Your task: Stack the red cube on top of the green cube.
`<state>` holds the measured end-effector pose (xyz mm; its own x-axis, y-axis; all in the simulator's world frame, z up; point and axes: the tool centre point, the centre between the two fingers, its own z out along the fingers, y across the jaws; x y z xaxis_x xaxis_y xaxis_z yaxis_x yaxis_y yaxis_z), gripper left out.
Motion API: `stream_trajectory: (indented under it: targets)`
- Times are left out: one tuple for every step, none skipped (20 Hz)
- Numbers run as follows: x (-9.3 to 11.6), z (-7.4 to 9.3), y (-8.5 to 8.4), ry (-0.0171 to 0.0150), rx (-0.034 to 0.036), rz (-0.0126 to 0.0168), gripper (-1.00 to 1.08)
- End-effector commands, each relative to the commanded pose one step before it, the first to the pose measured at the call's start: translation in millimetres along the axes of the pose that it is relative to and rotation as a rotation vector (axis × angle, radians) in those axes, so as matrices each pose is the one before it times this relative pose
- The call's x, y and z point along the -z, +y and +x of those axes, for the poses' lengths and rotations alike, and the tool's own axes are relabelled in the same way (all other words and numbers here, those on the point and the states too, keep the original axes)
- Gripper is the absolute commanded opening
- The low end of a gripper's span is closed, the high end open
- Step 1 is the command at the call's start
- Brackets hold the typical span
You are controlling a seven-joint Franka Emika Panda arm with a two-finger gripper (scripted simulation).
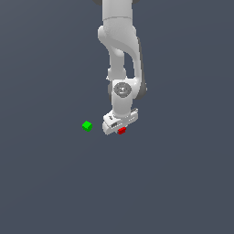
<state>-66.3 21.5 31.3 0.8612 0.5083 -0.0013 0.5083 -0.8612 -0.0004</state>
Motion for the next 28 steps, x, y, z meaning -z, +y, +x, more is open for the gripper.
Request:
stream_trajectory:
  targets:
    - [10.02,0.13,0.15,0.00126,0.0,-0.00078,-1.0]
    - [4.99,-0.17,-0.07,0.0,0.0,0.0,-1.0]
    - [5.56,-0.18,-0.08,0.0,0.0,0.0,-1.0]
    - [6.09,0.0,-0.38,-0.00024,0.00061,-0.00023,-1.0]
    - [6.71,-0.14,-0.07,0.0,0.0,0.0,-1.0]
    - [7.2,-0.08,-0.05,0.0,0.0,0.0,-1.0]
    - [7.04,-0.02,-0.03,0.0,0.0,0.0,-1.0]
    - [6.6,0.04,-0.01,0.0,0.0,0.0,-1.0]
    - [6.13,0.07,0.0,0.0,0.0,0.0,-1.0]
    - [5.63,0.08,0.0,0.0,0.0,0.0,-1.0]
    - [5.1,0.08,0.0,0.0,0.0,0.0,-1.0]
    - [4.51,0.1,-0.02,0.00014,0.00014,0.00045,-1.0]
    - [4.0,0.08,0.0,0.0,0.0,0.0,-1.0]
    - [3.44,0.08,0.0,0.0,0.0,0.0,-1.0]
    - [2.86,0.09,0.01,0.0,0.0,0.0,-1.0]
    - [2.28,0.1,0.02,0.0,0.0,0.0,-1.0]
    - [1.7,0.12,0.04,0.0,0.0,0.0,-1.0]
    - [1.11,0.14,0.05,0.0,0.0,0.0,-1.0]
    - [0.52,0.15,0.07,0.0,0.0,0.0,-1.0]
    - [-0.08,0.17,0.09,0.0,0.0,0.0,-1.0]
    - [-0.68,0.18,0.1,0.0,0.0,0.0,-1.0]
    - [-1.07,0.17,0.1,0.0,0.0,0.0,-1.0]
    - [-0.74,0.09,0.06,0.0,0.0,0.0,-1.0]
    - [-0.27,0.03,0.02,0.0,0.0,0.0,-1.0]
    - [0.63,-0.23,-0.13,0.0,0.0,0.0,-1.0]
    - [-0.11,-0.24,0.28,0.0,0.0,0.0,-1.0]
    - [-0.33,-0.71,0.83,0.0,0.0,0.0,-1.0]
    - [-0.54,-1.18,1.38,0.0,0.0,0.0,-1.0]
